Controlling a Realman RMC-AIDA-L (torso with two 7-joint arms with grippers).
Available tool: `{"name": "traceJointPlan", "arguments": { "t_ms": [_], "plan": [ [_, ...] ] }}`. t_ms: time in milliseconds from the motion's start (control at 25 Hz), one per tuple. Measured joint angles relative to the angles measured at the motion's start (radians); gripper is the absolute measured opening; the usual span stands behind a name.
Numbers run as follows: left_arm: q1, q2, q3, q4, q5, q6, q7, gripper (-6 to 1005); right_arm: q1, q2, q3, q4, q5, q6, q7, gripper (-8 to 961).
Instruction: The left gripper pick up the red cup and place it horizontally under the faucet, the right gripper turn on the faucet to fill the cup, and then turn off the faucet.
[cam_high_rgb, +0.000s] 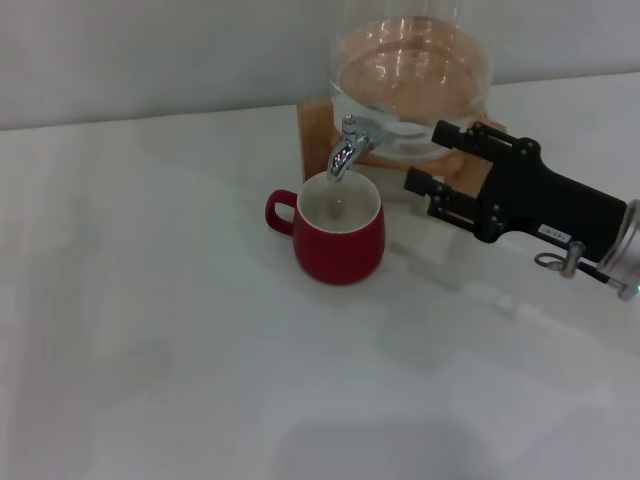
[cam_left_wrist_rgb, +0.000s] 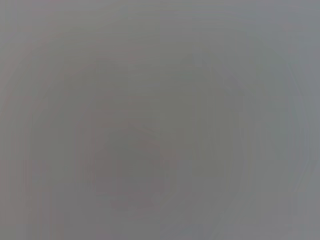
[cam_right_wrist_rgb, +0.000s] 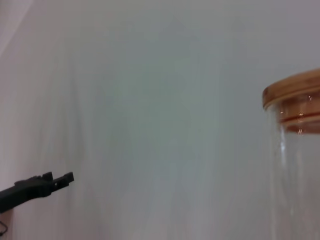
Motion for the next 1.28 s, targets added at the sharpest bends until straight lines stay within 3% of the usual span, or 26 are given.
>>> {"name": "traceJointPlan", "arguments": {
  "t_ms": [1280],
  "plan": [
    [0.038, -0.009, 0.045, 0.009, 0.045, -0.049, -0.001, 835, 0.062, 0.015, -0.04, -0.007, -0.018, -0.089, -0.012, 674]
  ]
}}
